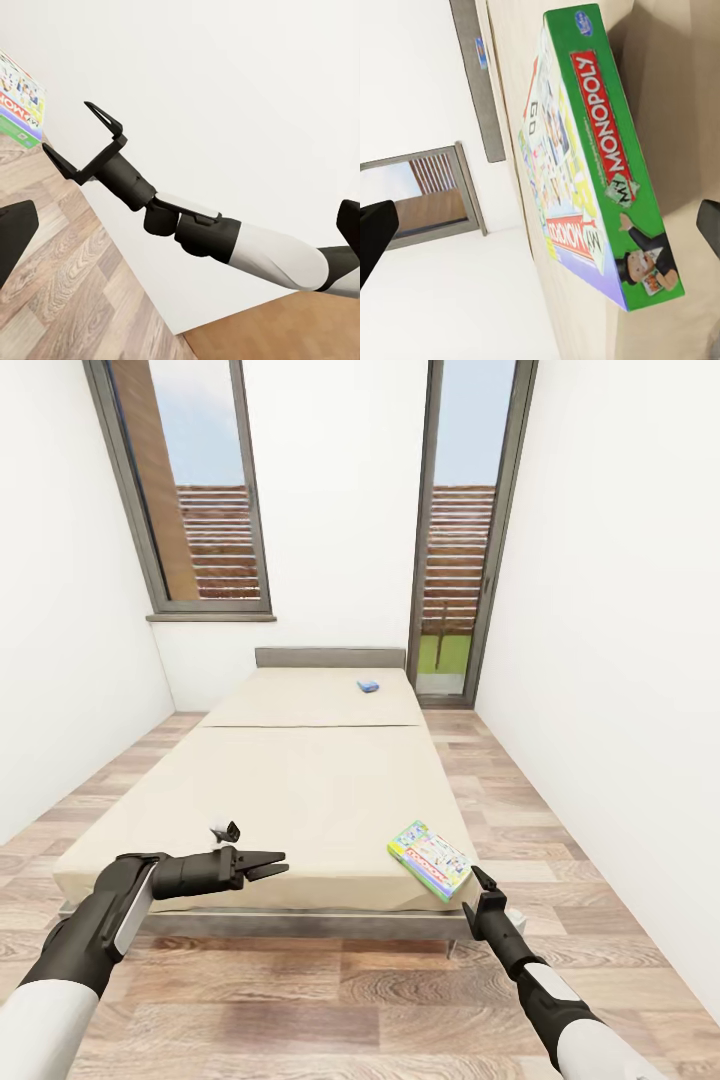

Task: Put all the toys in the child's room - the three board games (two on the bed and one on the table), the two jigsaw puzzles on the table, and the tennis ball on the table - inside the toy box on the table in the child's room.

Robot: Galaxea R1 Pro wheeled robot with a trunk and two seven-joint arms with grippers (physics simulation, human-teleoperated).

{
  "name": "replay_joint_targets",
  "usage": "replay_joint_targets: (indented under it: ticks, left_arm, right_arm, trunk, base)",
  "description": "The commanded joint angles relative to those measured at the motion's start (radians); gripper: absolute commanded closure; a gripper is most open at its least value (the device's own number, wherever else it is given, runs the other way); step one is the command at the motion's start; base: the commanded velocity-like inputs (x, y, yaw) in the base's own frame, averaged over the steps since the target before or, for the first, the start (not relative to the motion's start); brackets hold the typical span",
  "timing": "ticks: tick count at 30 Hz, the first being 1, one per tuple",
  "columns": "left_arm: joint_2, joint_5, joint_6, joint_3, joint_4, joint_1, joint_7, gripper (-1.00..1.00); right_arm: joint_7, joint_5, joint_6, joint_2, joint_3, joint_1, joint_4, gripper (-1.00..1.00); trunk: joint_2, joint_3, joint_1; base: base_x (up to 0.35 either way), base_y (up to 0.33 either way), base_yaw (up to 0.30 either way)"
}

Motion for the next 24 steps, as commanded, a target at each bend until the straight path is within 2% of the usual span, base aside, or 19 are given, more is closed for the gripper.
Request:
replay_joint_targets:
  ticks: [1, 15, 24]
  left_arm:
    - [0.000, 0.001, 0.011, 0.000, 0.000, 0.000, -0.003, -1.00]
    - [0.001, 0.003, 0.011, 0.002, 0.000, 0.000, -0.005, -1.00]
    - [0.000, 0.003, 0.012, 0.001, 0.000, 0.000, -0.004, -1.00]
  right_arm:
    - [0.001, -0.007, 0.009, 0.000, -0.003, -0.001, 0.001, -1.00]
    - [0.001, -0.007, 0.009, 0.000, -0.004, -0.001, 0.001, -1.00]
    - [0.001, -0.007, 0.009, 0.000, -0.005, -0.001, 0.001, -1.00]
  trunk:
    - [0.000, -0.001, 0.000]
    - [0.000, -0.001, 0.000]
    - [-0.063, -0.029, 0.034]
  base:
    - [0.000, 0.002, 0.000]
    - [0.000, 0.000, 0.000]
    - [0.000, 0.000, 0.000]
